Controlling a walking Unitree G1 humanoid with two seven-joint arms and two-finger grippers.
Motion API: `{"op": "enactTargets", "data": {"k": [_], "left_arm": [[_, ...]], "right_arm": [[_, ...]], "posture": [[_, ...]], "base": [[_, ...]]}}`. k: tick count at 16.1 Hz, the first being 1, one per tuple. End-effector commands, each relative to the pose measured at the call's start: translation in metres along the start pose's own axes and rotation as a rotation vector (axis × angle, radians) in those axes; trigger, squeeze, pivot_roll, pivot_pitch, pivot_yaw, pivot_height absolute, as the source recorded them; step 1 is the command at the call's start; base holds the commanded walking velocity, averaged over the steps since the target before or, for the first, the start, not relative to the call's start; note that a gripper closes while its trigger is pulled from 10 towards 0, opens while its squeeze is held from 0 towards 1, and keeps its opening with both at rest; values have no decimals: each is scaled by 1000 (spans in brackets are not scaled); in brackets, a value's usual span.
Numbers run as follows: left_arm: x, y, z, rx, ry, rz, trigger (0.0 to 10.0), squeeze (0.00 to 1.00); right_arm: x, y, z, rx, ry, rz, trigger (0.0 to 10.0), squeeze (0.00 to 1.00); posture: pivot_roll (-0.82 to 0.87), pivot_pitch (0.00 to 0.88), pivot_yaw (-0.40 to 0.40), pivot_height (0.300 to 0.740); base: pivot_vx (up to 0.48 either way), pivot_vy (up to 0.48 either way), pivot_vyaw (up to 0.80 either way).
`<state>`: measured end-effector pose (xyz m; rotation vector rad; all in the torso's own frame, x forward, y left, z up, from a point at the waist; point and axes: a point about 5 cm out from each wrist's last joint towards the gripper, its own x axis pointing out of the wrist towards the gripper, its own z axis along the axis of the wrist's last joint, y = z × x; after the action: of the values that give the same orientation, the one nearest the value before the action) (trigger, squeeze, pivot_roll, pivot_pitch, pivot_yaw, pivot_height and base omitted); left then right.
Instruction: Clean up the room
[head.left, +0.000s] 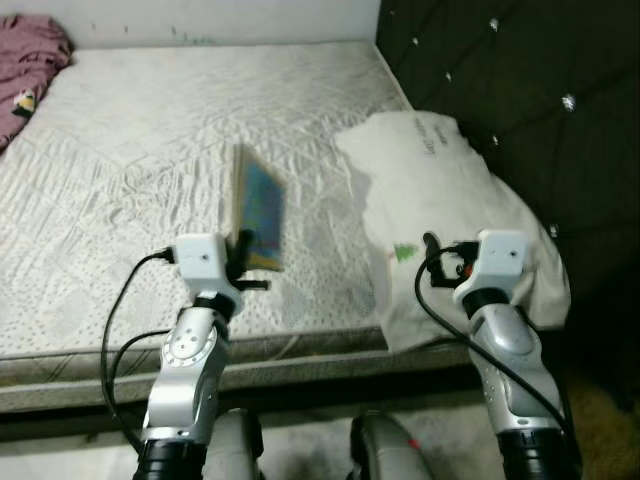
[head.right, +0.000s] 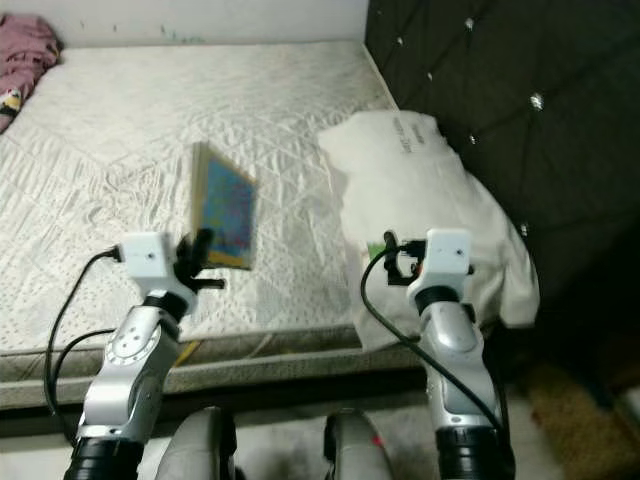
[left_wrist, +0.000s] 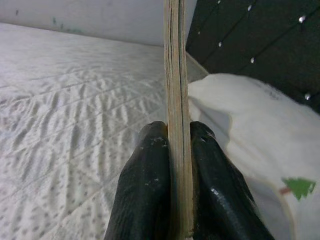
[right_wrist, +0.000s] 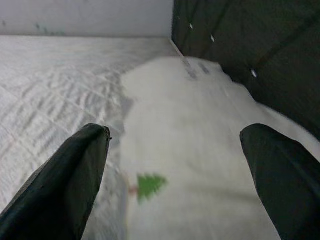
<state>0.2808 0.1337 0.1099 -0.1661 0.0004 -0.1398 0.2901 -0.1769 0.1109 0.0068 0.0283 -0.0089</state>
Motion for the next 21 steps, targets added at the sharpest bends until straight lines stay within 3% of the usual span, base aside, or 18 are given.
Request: {"op": "enactTargets", "data": {"k": [1, 4, 6, 9, 16, 21], "left_arm": [[-1, 9, 11, 5, -58, 35, 10000, 0], [2, 9, 3, -20, 3, 58, 10000, 0], [12, 12, -9, -158, 89, 112, 10000, 0], [26, 8, -10, -221, 103, 125, 10000, 0], [31, -3, -6, -267, 105, 46, 10000, 0], [25, 5, -9, -282, 97, 94, 10000, 0]], "right_arm": [[0, 9, 3, 10, -8, 27, 10000, 0], [0, 9, 2, 9, -6, 29, 10000, 0], [0, 9, 2, 9, -1, 27, 10000, 0], [0, 10, 3, 17, -4, 23, 10000, 0], [-3, 8, 4, 23, -4, 20, 10000, 0], [-5, 11, 3, 18, 2, 45, 10000, 0]], "posture": [[-121, 45, -13, 655], [-121, 42, -16, 655], [-114, 50, -22, 647], [-127, 79, -17, 622], [-124, 86, -21, 612], [-122, 80, -27, 582]], "base": [[0, 0, 0], [0, 0, 0], [0, 0, 0], [0, 0, 0], [0, 0, 0], [0, 0, 0]]}}
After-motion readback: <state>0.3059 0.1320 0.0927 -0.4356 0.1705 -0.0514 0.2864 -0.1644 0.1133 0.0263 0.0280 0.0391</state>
